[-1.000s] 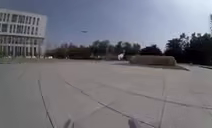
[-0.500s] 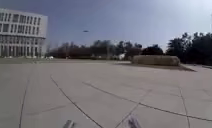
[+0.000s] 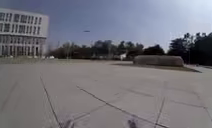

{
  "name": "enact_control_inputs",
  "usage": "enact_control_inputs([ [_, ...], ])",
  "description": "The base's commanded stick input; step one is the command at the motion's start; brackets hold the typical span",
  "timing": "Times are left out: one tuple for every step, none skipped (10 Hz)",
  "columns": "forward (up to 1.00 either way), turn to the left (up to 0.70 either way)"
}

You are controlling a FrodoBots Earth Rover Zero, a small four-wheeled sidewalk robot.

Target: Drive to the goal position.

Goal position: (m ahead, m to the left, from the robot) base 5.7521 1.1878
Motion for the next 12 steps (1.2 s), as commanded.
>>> enact_control_inputs([
  [1.0,0.0],
  [1.0,0.0],
  [1.0,0.0],
  [1.0,0.0],
  [1.0,0.0],
  [1.0,0.0],
  [1.0,0.0],
  [1.0,0.0],
  [1.0,0.0],
  [1.0,0.0],
  [1.0,0.0],
  [1.0,0.0],
])
